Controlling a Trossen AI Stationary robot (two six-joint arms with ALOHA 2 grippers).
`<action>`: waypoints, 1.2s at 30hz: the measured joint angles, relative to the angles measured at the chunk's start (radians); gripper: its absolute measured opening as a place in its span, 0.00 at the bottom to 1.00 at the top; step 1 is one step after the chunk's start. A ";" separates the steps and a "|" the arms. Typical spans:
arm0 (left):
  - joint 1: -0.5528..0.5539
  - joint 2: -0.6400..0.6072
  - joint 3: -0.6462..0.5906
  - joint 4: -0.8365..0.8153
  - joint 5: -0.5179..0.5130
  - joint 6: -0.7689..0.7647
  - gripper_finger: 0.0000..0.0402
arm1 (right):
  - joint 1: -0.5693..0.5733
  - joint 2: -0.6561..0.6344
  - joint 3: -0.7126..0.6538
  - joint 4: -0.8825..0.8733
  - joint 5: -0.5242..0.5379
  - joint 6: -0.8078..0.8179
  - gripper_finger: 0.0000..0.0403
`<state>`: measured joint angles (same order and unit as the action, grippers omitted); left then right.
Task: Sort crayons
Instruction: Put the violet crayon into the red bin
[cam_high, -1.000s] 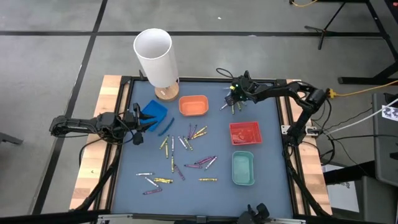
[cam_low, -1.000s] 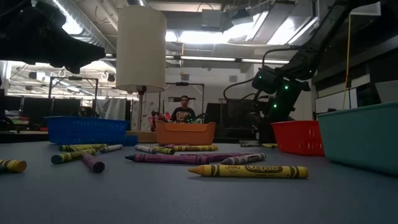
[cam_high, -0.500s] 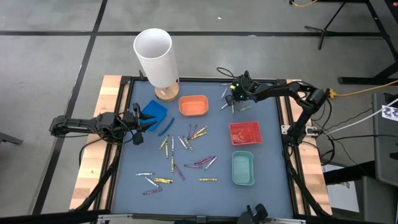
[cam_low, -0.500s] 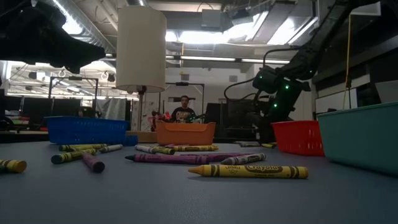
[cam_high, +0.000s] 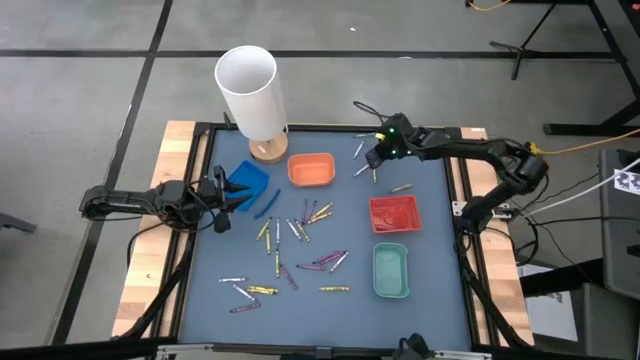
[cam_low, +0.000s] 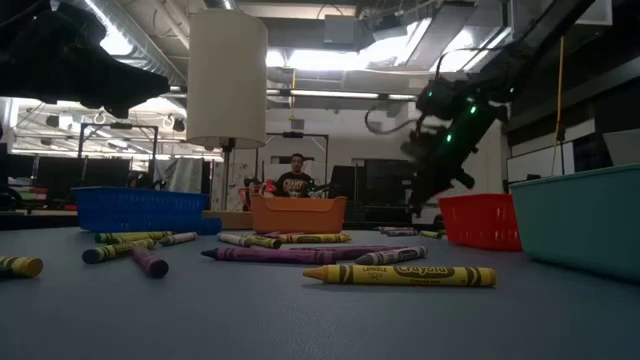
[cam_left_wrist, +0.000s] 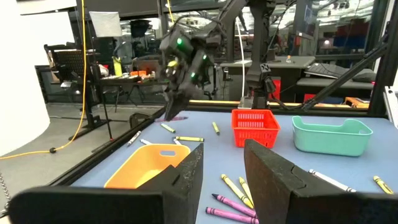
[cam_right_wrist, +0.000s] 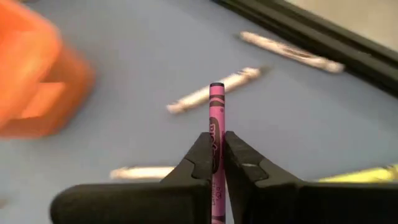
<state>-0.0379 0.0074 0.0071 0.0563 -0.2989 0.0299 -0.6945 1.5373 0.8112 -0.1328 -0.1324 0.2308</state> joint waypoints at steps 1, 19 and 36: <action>0.000 0.000 0.000 0.000 0.000 0.000 0.25 | 0.000 -0.021 0.000 -0.015 -0.047 -0.001 0.04; 0.000 0.000 0.000 0.000 0.000 0.000 0.25 | 0.259 -0.272 0.001 -0.427 -0.385 -0.230 0.05; 0.000 0.000 0.000 0.000 0.000 0.000 0.25 | 0.400 -0.272 0.001 -0.606 -0.077 -0.238 0.05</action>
<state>-0.0380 0.0074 0.0071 0.0563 -0.2989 0.0299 -0.2950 1.2652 0.8124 -0.7383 -0.2097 -0.0074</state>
